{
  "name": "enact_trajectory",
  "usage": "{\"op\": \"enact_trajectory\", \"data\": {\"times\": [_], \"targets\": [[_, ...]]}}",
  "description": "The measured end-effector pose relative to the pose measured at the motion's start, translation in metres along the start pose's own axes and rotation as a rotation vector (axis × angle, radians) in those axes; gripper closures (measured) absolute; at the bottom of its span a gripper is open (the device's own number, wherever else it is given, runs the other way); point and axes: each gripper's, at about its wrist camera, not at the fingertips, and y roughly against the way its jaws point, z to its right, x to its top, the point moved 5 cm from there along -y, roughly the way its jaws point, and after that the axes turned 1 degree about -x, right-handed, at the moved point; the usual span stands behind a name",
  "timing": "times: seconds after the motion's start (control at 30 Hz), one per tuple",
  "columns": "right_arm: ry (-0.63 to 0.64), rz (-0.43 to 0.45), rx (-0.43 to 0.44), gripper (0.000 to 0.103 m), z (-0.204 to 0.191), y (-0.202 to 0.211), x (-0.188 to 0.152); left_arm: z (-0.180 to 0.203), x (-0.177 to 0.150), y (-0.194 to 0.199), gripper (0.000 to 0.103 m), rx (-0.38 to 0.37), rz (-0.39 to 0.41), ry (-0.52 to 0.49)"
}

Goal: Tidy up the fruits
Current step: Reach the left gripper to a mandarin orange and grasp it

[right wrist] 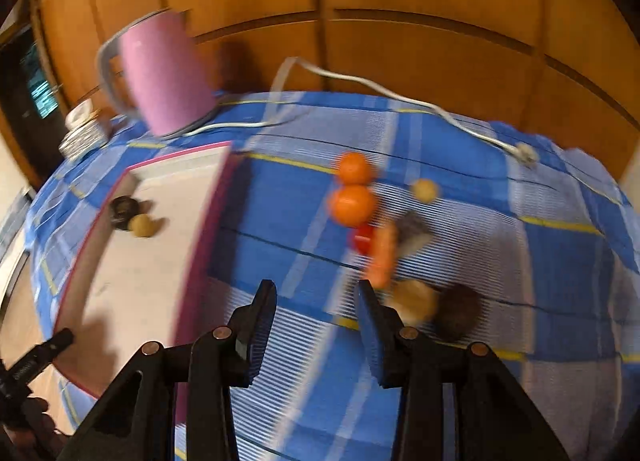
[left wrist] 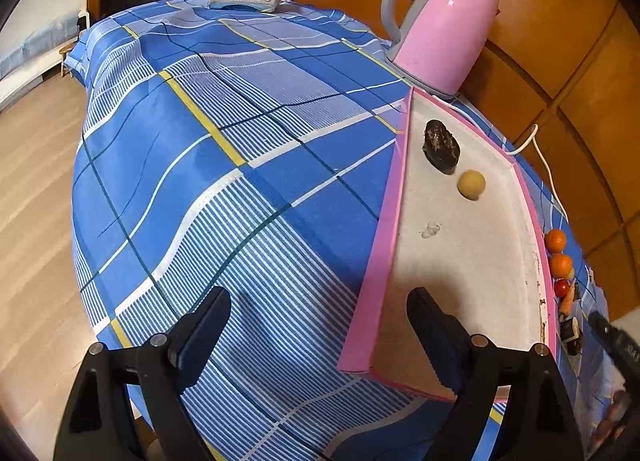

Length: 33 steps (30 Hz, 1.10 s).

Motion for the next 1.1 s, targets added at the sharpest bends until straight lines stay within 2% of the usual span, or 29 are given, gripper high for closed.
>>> {"op": "enact_trajectory", "data": {"times": [0.23,0.43,0.53,0.63,0.7,0.73,0.8,0.93,1.1], "targets": [[-0.173,0.011,-0.172,0.062,0.083,0.014,-0.019,0.006,0.001,0.002,0.013,-0.006,0.01,-0.015],[-0.428,0.017,-0.428,0.062,0.171,0.027,-0.044,0.012,0.007,0.009,0.013,-0.023,0.038,-0.045],[-0.514,0.008,-0.542,0.062,0.207,0.03,-0.06,0.021,0.012,0.014,0.013,-0.039,0.054,-0.081],[-0.574,-0.01,-0.61,0.062,0.228,0.028,-0.075,0.036,0.017,0.021,0.013,-0.066,0.069,-0.131],[-0.601,-0.026,-0.615,0.059,0.236,0.024,-0.087,0.047,0.019,0.027,0.013,-0.092,0.076,-0.166],[-0.601,0.01,-0.629,0.048,0.238,0.024,-0.089,0.054,0.021,0.03,0.013,-0.106,0.084,-0.184],[-0.597,0.025,-0.683,0.036,0.239,0.024,-0.095,0.065,0.024,0.035,0.013,-0.134,0.09,-0.197],[-0.646,0.051,-0.651,0.027,0.244,0.025,-0.102,0.095,0.029,0.034,0.015,-0.214,0.046,-0.231],[-0.637,0.049,-0.656,0.024,0.24,0.023,-0.101,0.149,0.024,0.033,0.015,-0.306,-0.01,-0.353]]}}
